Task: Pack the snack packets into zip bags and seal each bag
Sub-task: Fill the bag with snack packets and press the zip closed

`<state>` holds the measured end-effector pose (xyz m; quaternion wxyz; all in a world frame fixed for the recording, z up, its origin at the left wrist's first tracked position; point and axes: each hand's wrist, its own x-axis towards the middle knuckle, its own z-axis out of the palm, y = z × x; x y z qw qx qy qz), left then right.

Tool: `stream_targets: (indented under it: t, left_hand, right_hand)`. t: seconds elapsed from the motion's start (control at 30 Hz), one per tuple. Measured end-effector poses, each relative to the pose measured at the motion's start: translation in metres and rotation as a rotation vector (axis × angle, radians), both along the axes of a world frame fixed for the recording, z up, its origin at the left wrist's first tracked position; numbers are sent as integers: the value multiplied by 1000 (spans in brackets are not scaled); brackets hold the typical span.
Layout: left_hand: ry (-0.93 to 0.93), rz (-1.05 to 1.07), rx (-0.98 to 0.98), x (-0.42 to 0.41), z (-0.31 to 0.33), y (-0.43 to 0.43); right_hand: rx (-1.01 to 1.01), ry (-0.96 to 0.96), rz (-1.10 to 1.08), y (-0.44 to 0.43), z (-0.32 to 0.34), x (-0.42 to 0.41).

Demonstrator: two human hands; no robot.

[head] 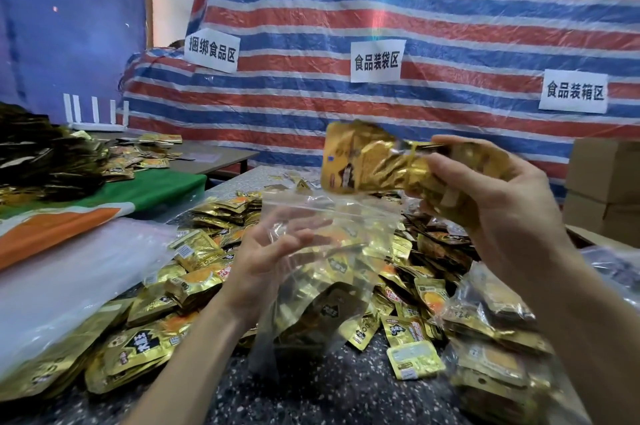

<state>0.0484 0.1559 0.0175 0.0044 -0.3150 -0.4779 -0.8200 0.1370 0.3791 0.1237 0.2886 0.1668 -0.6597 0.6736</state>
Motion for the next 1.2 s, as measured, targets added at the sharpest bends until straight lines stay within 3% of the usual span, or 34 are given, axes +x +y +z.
stream_targets:
  t: [0.33,0.53,0.73,0.87,0.93,1.0,1.07,1.2]
  left_hand:
    - [3,-63,-20,5,4,-2]
    - [14,-51,-27,7,4,-2]
    - [18,-52,-29,6,5,-1]
    - [20,22,8,6,7,-3]
    - [13,20,57,6,9,-6]
    - [6,34,78,5,9,-8]
    - [10,82,71,5,10,-10]
    - [21,180,93,3,11,-12]
  right_hand:
    - [128,6,3,-6,27,-6]
    - [106,-39,34,-3,23,-14]
    - [476,-54,-73,-29,8,-23]
    - [842,-252,29,-25,0,-30]
    - [812,-406,125,-17,-4,-31]
    - [788,-435,179,-11,-11,-33]
    - [711,-335,142,-10,-16,-34]
    - [309,-132,87,-11,-21,-37]
